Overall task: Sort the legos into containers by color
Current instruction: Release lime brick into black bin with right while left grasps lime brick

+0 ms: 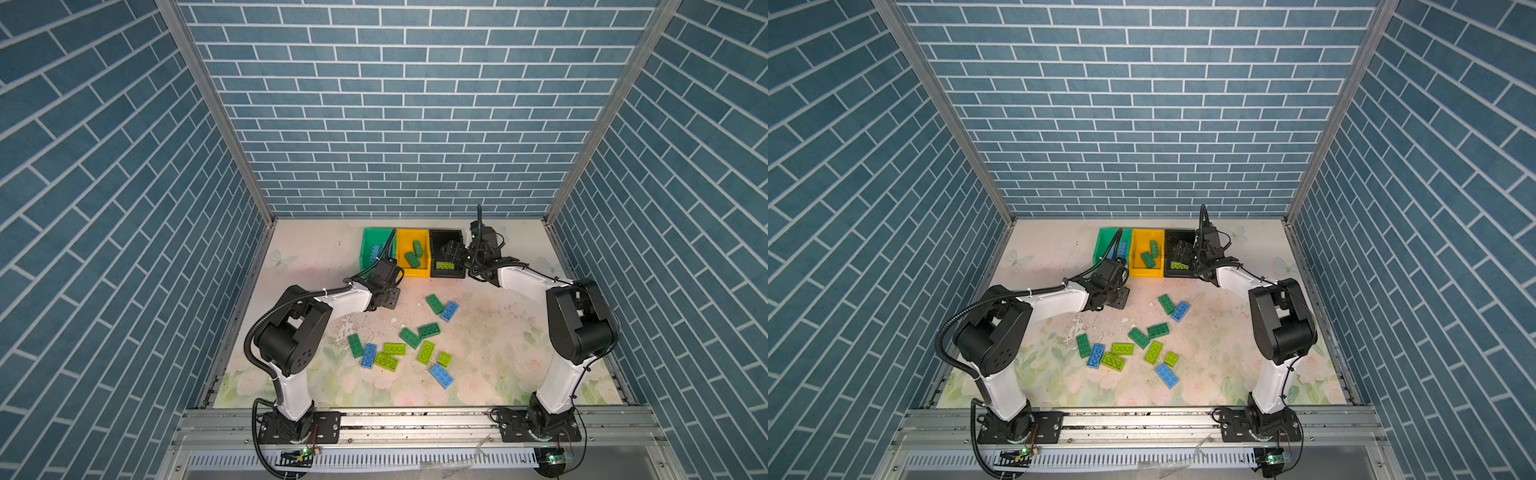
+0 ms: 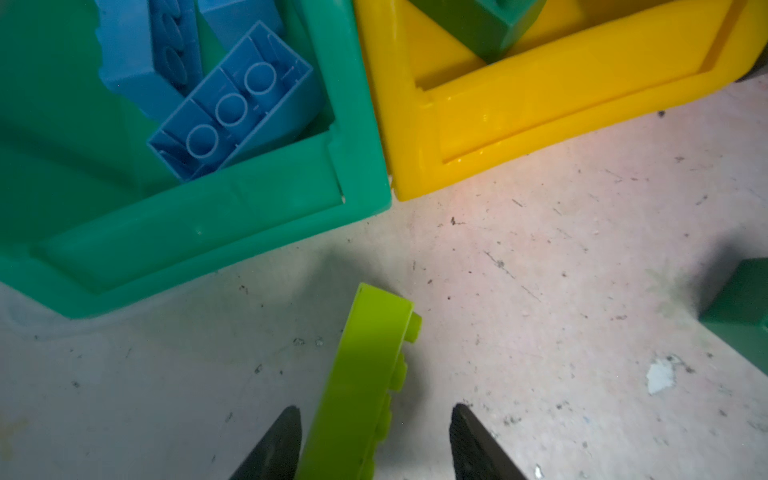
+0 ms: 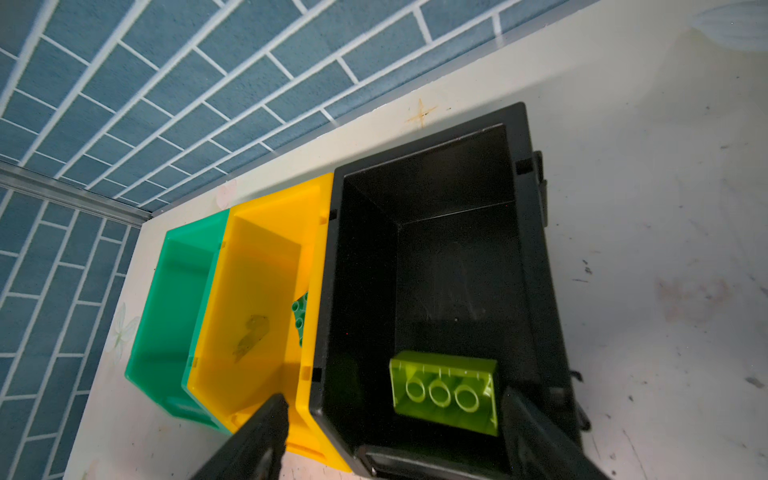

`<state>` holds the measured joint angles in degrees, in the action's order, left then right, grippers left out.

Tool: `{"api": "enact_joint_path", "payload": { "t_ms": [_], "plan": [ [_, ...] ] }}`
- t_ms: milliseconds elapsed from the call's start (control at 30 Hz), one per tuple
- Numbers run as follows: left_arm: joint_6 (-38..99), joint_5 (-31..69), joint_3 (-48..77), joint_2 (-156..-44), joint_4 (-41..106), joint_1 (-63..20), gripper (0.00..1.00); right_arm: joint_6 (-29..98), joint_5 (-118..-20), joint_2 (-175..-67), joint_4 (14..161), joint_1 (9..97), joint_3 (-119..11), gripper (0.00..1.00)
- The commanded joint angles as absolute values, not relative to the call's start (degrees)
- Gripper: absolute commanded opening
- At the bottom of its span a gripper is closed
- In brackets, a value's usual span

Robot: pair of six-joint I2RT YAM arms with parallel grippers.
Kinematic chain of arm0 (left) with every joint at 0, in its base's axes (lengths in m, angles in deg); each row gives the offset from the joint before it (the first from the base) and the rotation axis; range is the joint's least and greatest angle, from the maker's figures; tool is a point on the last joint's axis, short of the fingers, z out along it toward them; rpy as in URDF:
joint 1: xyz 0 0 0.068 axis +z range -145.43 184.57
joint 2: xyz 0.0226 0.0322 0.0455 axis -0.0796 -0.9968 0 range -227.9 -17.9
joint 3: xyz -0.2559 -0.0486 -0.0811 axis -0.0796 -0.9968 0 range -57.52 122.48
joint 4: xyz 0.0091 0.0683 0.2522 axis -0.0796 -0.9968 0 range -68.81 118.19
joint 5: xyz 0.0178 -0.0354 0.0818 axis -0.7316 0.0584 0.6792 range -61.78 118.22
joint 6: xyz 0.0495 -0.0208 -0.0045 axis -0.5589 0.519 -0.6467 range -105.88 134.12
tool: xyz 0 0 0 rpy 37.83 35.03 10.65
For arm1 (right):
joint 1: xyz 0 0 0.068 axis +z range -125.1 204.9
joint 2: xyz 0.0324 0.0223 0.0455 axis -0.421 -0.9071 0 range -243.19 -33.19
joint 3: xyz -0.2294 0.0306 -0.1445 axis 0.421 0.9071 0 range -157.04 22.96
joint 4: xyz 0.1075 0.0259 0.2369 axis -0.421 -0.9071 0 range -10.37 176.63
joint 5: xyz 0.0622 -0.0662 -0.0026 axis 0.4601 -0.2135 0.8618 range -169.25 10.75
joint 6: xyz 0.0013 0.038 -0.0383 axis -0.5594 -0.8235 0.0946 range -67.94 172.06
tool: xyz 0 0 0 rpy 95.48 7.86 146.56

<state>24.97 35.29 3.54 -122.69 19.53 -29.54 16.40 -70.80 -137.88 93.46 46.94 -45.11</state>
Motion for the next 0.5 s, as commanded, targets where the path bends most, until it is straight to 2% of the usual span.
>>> {"api": "enact_joint_path", "payload": {
  "t_ms": [0, 467],
  "plan": [
    [24.57, 36.31, 4.72, -123.48, 20.49, -29.38, 0.58, 17.26, -70.2, -134.41, 93.6, 46.65, -45.24, 0.81],
    [24.54, 37.01, 5.95, -125.22, 19.02, -29.18, 0.37, 20.46, -71.81, -124.07, 92.05, 46.6, -36.26, 0.81]
  ]
}}
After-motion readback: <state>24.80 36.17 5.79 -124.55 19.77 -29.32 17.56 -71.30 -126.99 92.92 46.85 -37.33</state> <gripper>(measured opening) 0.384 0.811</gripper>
